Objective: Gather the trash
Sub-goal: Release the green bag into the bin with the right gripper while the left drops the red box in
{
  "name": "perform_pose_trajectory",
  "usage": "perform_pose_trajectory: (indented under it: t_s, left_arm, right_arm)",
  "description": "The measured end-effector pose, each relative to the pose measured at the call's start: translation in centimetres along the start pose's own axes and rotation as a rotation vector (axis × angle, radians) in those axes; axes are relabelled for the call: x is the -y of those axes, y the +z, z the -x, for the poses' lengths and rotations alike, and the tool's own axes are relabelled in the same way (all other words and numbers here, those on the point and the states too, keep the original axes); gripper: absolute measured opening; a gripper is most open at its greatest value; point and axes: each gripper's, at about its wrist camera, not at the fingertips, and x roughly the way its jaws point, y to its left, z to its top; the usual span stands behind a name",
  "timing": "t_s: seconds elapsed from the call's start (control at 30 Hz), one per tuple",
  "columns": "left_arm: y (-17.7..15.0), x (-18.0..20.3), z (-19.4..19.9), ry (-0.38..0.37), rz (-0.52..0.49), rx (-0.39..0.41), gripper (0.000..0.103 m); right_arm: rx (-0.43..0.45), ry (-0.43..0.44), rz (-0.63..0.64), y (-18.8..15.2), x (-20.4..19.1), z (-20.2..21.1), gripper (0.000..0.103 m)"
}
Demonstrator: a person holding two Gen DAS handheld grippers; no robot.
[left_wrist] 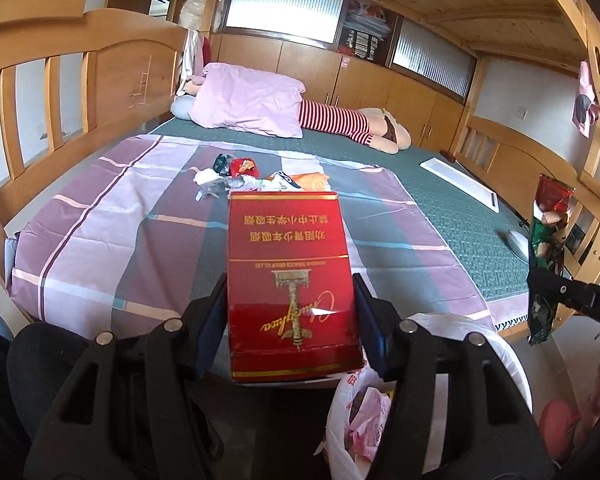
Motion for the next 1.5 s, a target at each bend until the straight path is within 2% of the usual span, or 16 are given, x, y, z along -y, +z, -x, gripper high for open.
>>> perform_pose_trajectory:
  t_s: [0.33,0.6,0.93,1.03,1.07,1.13,1.17,1.2,1.27,1.33,1.5]
  left_arm:
    - [-0.3,0.4,-0.1,-0.007,-0.019,-0.004,0.059]
    - [-0.5,0.5,-0.3,-0.013,-0.025,-0.011,0.059]
    - [-1.0,1.2,-0.4,-0.038,-0.053,-0.022,0.059]
    - [-1.1,1.5,-0.5,-0.046,-0.058,-0.026,0.059]
    - [-1.1,1.6,-0.5,-0.048,-0.060,-0.028,0.059]
    - [-1.2,1.7,-0.6,-0.055,-0.063,-0.032,0.059]
    - [-1.2,1.7,-0.7,-0.057,-0.064,-0.034,0.059]
    - [-1.3,1.7,-0.8,-0.060,-0.065,-0.038,0.059]
    - [-1.4,1.7,-1.0,-0.065,-0.067,-0.047,0.059]
    - [-1.5,1.8,-1.2,-0.077,-0.069,-0.059,0.059]
    - [-2.2,2.9,-1.9,-0.171,-0.105,-0.109,0.059]
  right_arm:
    - [-0.022,0.009,-0.001,-0.4,-0.3,-0.7,0.017]
    - [-0.073,-0.004,-0.014,-1.1,0.2,-2.0,0.017]
    - [-0.235,-0.093,-0.051,-4.8,3.0,-4.9,0.017]
    - [-0.317,-0.107,-0.057,-6.2,3.5,-6.2,0.018]
    - [-0.349,-0.112,-0.048,-6.7,3.5,-6.6,0.019]
    - [-0.397,-0.141,-0.039,-7.6,3.5,-7.5,0.032]
    - [-0.412,-0.155,-0.047,-8.0,3.6,-7.7,0.044]
    - [-0.415,-0.156,-0.062,-8.0,3.8,-7.6,0.048]
    - [-0.392,-0.140,-0.116,-7.6,4.5,-7.0,0.049]
    - [-0.332,-0.129,-0.169,-6.6,5.2,-5.6,0.049]
    - [-0.062,-0.131,-0.307,-3.7,7.7,0.1,0.055]
